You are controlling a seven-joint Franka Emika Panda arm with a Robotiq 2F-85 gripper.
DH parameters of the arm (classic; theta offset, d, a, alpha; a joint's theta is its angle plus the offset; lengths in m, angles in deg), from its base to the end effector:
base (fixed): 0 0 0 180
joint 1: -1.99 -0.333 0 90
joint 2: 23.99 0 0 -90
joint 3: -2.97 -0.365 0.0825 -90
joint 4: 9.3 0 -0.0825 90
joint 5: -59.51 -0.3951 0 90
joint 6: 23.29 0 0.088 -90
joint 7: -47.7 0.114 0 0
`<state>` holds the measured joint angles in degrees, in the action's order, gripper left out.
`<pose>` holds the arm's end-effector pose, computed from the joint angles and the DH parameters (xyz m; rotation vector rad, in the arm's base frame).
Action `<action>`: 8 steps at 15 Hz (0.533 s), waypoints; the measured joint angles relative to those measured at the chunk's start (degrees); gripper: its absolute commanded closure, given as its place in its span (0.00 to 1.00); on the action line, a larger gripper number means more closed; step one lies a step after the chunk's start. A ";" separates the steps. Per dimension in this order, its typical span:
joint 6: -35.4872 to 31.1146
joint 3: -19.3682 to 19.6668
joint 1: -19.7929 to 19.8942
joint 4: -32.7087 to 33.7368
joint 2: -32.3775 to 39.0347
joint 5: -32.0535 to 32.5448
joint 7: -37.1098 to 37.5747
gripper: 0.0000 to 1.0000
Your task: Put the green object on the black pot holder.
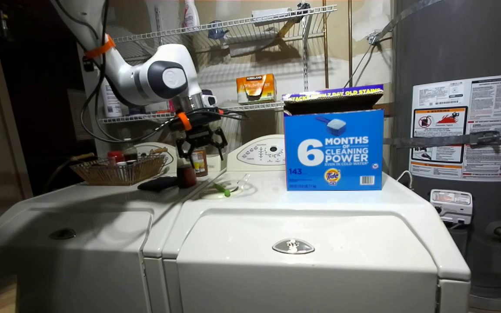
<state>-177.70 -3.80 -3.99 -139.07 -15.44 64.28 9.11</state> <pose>0.5617 0.1285 0.3569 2.6798 1.3989 0.4087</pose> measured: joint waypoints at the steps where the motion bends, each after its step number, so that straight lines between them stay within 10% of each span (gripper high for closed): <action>1: 0.00 -0.01 0.00 -0.02 0.21 0.01 0.07 0.00; 8: -0.06 -0.01 0.27 -0.01 0.13 0.66 -0.05 0.00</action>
<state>-177.76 -3.81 -3.72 -139.08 -15.31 64.94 9.06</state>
